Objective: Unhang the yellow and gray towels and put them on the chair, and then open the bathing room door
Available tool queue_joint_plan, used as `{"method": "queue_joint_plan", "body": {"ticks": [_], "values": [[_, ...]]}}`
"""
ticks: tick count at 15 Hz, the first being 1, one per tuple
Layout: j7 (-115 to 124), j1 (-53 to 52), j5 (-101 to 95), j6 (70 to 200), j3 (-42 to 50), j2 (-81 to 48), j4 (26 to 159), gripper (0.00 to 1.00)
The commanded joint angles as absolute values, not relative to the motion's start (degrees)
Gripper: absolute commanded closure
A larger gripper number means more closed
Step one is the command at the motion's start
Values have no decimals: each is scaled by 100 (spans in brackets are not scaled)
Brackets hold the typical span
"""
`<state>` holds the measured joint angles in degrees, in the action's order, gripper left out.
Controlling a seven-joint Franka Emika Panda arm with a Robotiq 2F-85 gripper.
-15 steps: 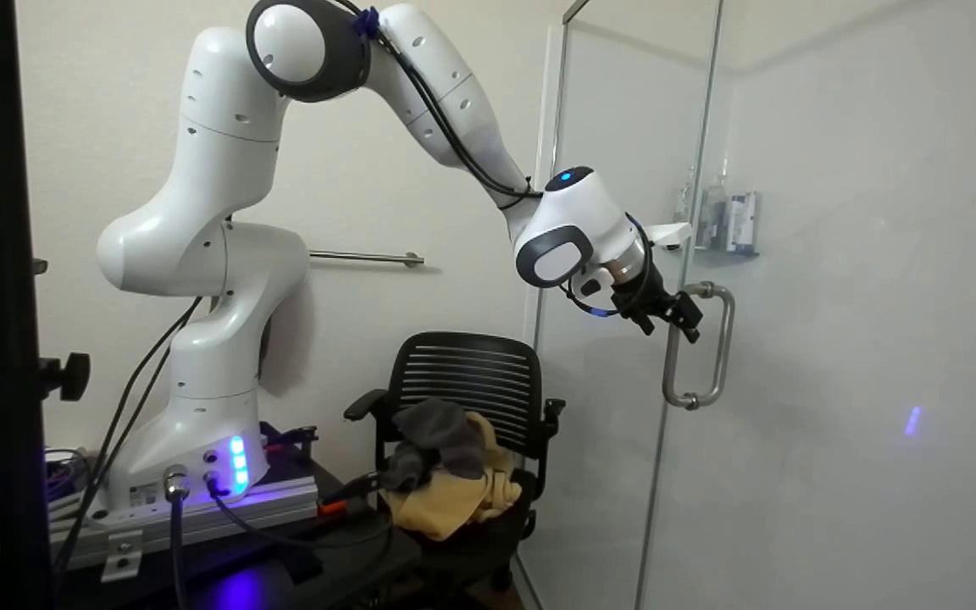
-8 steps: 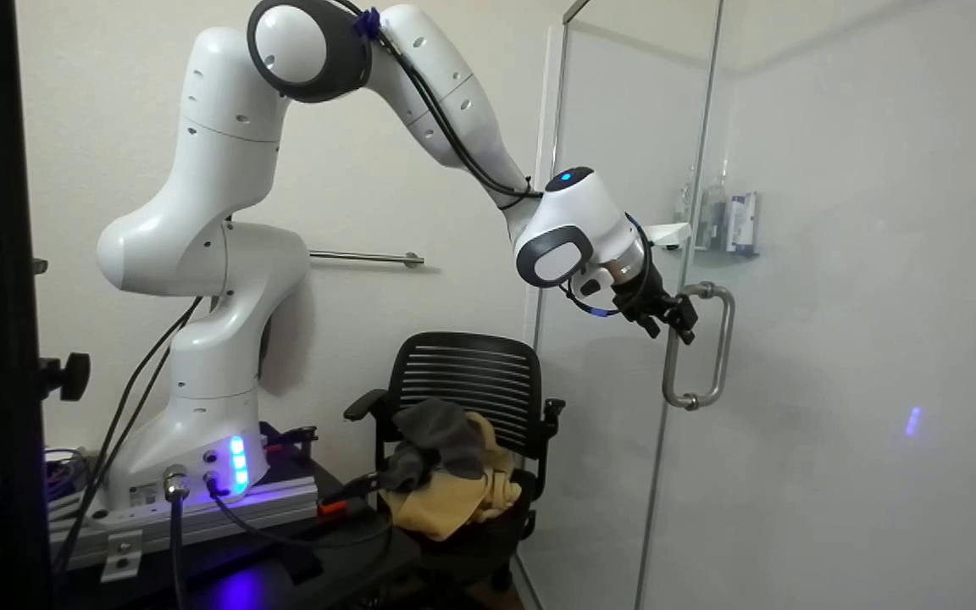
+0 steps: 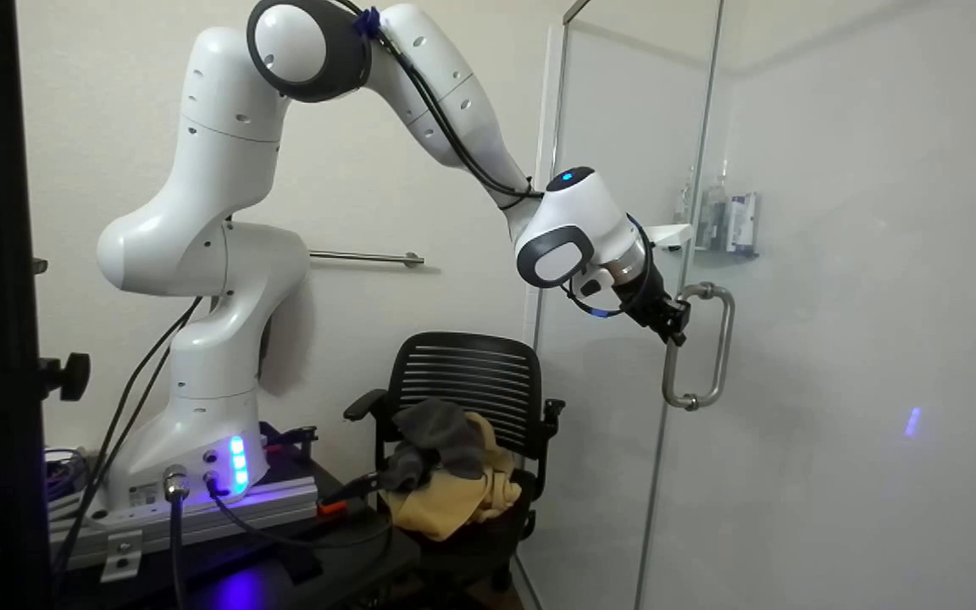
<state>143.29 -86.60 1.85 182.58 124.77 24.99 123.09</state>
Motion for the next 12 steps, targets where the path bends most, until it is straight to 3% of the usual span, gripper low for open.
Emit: {"method": "queue_joint_plan", "body": {"ticks": [1, 12], "values": [[14713, -8896, 298, 17491, 12835, 1878, 12377, 94], [14920, -10048, 843, 15742, 14261, 586, 12522, 94]]}}
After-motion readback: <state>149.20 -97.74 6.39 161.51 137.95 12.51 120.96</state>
